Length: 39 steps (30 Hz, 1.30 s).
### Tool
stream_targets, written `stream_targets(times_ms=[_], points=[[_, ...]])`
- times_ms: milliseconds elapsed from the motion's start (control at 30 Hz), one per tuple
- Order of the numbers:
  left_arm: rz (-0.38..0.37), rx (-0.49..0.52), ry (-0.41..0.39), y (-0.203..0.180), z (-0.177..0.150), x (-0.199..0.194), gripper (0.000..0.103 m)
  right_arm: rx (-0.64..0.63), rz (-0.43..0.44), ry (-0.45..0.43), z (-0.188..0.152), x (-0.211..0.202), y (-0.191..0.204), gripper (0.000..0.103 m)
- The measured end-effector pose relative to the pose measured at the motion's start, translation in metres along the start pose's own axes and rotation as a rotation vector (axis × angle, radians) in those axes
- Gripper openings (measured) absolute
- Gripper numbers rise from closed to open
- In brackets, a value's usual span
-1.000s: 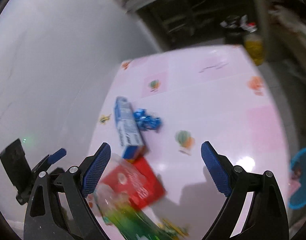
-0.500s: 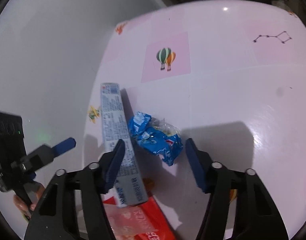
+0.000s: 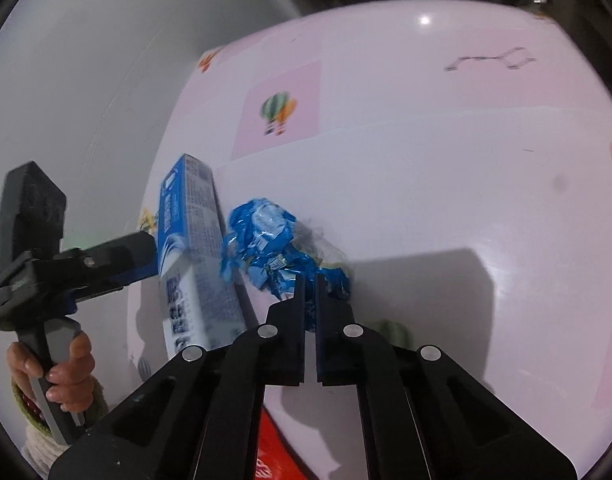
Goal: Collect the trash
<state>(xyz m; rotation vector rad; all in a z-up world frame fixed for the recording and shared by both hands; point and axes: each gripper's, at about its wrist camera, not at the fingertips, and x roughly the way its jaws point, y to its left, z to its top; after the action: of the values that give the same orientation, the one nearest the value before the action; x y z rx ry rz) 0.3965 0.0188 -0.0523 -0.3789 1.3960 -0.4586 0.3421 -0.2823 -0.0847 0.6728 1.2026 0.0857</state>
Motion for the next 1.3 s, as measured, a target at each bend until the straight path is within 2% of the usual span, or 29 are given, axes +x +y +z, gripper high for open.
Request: stream_targets(times_ms=[233, 367, 500, 733, 900, 1000, 1100, 1200, 1300], points=[[0.032, 0.037, 0.070, -0.016, 0.000, 0.026, 0.087, 0.078, -0.049, -0.072, -0.028, -0.037, -0.038, 0.003], [0.071, 0.075, 0.090, -0.030, 0.003, 0.040, 0.076, 0.121, -0.068, -0.103, -0.044, -0.056, -0.060, 0.003], [0.129, 0.167, 0.102, -0.054, 0.003, 0.050, 0.059, 0.166, -0.071, -0.138, -0.061, -0.076, -0.080, 0.003], [0.195, 0.350, 0.106, -0.125, -0.005, 0.073, 0.055, 0.233, -0.095, -0.181, -0.095, -0.107, -0.118, 0.003], [0.233, 0.534, 0.077, -0.187, -0.023, 0.072, 0.055, 0.263, -0.117, -0.213, -0.124, -0.128, -0.133, 0.003], [0.197, 0.568, 0.072, -0.212, -0.036, 0.065, 0.055, 0.275, -0.122, -0.234, -0.140, -0.141, -0.141, 0.003], [0.125, 0.601, 0.089, -0.227, -0.060, 0.056, 0.055, 0.291, -0.116, -0.244, -0.157, -0.149, -0.145, 0.003], [0.037, 0.595, 0.118, -0.233, -0.091, 0.052, 0.055, 0.299, -0.119, -0.245, -0.167, -0.140, -0.138, 0.003], [0.008, 0.598, 0.139, -0.227, -0.115, 0.060, 0.055, 0.309, -0.131, -0.247, -0.185, -0.144, -0.136, 0.003]])
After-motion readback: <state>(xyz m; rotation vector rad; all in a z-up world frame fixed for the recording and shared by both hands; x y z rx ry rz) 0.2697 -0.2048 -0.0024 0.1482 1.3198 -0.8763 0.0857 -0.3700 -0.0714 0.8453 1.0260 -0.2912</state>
